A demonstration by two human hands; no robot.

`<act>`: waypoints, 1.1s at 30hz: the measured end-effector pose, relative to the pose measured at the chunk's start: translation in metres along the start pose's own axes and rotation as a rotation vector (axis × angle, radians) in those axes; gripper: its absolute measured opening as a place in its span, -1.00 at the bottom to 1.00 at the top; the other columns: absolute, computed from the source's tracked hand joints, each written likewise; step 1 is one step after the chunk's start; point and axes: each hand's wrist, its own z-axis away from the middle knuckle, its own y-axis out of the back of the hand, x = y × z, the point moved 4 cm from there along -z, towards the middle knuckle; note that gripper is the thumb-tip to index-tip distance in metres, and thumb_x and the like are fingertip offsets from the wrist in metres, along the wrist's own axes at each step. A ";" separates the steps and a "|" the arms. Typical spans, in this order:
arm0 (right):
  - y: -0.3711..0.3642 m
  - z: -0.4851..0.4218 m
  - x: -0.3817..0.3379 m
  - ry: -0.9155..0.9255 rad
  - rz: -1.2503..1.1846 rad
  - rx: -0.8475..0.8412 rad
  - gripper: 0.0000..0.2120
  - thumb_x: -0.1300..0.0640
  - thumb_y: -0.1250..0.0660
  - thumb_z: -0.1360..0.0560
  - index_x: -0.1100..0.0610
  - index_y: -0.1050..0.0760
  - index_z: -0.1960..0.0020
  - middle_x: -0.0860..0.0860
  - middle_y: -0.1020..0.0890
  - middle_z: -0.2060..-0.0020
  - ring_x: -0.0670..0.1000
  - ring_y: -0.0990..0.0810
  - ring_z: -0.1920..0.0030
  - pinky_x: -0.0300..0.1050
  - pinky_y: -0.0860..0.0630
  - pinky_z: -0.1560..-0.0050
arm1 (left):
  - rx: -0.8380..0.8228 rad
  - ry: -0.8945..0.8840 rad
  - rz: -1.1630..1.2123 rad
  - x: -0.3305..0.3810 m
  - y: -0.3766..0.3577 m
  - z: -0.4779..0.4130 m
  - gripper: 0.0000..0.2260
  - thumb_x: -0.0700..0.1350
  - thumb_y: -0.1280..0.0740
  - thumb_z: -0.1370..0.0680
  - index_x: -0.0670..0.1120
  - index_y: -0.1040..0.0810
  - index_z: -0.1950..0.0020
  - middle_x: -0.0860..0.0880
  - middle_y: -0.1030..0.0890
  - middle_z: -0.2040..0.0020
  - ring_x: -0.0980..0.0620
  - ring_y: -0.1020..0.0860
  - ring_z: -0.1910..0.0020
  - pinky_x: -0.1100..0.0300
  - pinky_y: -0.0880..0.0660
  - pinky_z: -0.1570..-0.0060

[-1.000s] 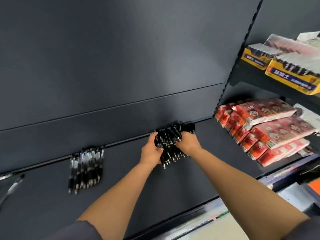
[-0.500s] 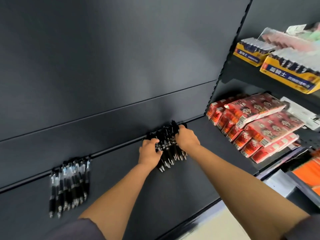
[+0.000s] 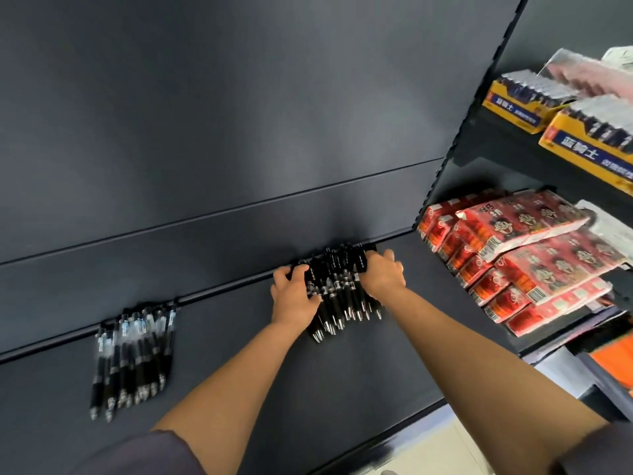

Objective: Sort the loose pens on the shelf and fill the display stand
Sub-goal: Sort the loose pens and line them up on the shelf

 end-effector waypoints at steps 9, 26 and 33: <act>-0.001 -0.023 0.009 0.163 0.049 -0.114 -0.60 0.32 -0.18 -0.53 0.23 -0.33 -0.36 0.22 -0.42 -0.26 0.27 -0.42 -0.26 0.03 -0.45 -0.17 | 0.089 0.203 0.136 0.001 -0.011 0.004 -0.44 -0.13 -0.30 -0.55 -0.09 -0.15 -0.50 -0.16 -0.18 -0.42 -0.17 -0.22 -0.37 0.07 -0.22 -0.35; 0.011 0.002 0.006 0.316 0.172 -0.089 -0.51 0.12 -0.21 -0.58 0.15 -0.17 -0.46 0.15 -0.26 -0.38 0.24 -0.29 -0.34 0.13 -0.38 -0.23 | 0.147 0.127 -0.011 0.015 -0.004 0.030 -0.61 -0.14 -0.25 -0.57 -0.03 -0.32 -0.40 -0.10 -0.28 -0.33 -0.11 -0.28 -0.30 0.13 -0.31 -0.23; 0.010 0.038 -0.036 0.516 0.212 0.016 -0.57 0.13 -0.21 -0.56 0.12 -0.28 -0.41 0.14 -0.33 -0.31 0.23 -0.33 -0.30 0.13 -0.41 -0.18 | 0.183 0.058 -0.129 0.006 0.035 0.055 -0.72 -0.13 -0.25 -0.56 -0.06 -0.44 -0.28 -0.12 -0.43 -0.22 -0.11 -0.40 -0.22 0.02 -0.41 -0.19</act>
